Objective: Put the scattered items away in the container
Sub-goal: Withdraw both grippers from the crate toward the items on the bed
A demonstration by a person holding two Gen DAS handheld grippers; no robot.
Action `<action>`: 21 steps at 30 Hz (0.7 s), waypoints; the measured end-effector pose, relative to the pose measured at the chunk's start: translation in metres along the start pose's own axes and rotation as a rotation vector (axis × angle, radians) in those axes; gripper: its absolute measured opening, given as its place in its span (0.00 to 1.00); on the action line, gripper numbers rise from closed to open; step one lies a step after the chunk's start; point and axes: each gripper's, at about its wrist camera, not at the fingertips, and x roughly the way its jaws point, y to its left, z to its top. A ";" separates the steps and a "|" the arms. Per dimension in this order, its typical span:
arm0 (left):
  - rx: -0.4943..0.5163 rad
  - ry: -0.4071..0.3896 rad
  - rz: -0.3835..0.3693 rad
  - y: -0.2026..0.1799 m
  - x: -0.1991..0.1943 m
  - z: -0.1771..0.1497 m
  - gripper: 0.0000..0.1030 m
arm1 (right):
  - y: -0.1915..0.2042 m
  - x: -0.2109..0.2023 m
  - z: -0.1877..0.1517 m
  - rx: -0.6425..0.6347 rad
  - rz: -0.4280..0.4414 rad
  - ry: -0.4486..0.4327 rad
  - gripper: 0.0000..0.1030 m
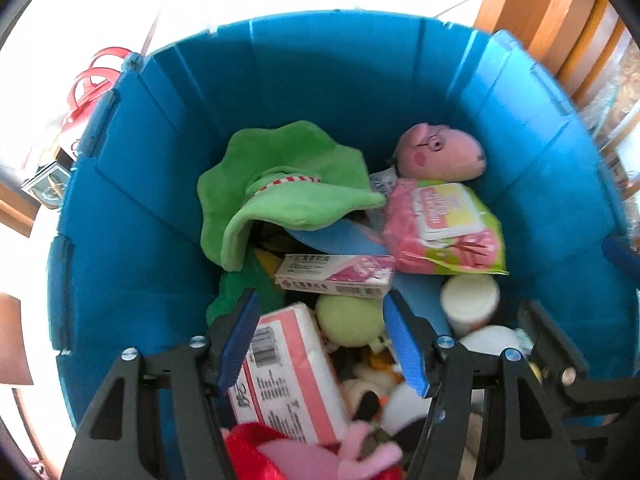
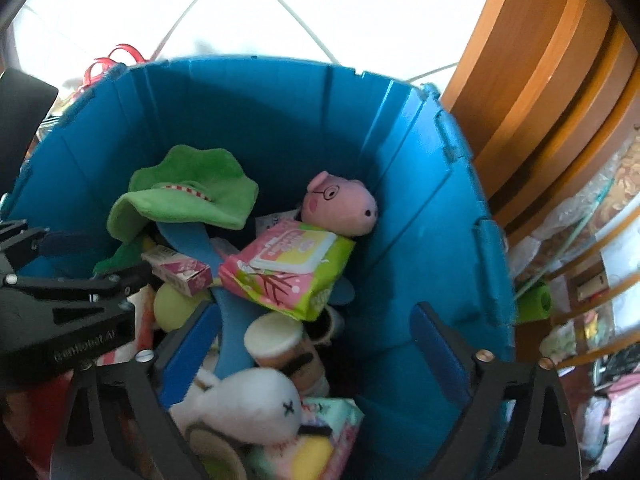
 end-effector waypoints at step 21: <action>0.039 -0.319 0.003 0.002 -0.190 -0.103 0.79 | 0.017 -0.172 -0.063 -0.035 0.074 -0.270 0.99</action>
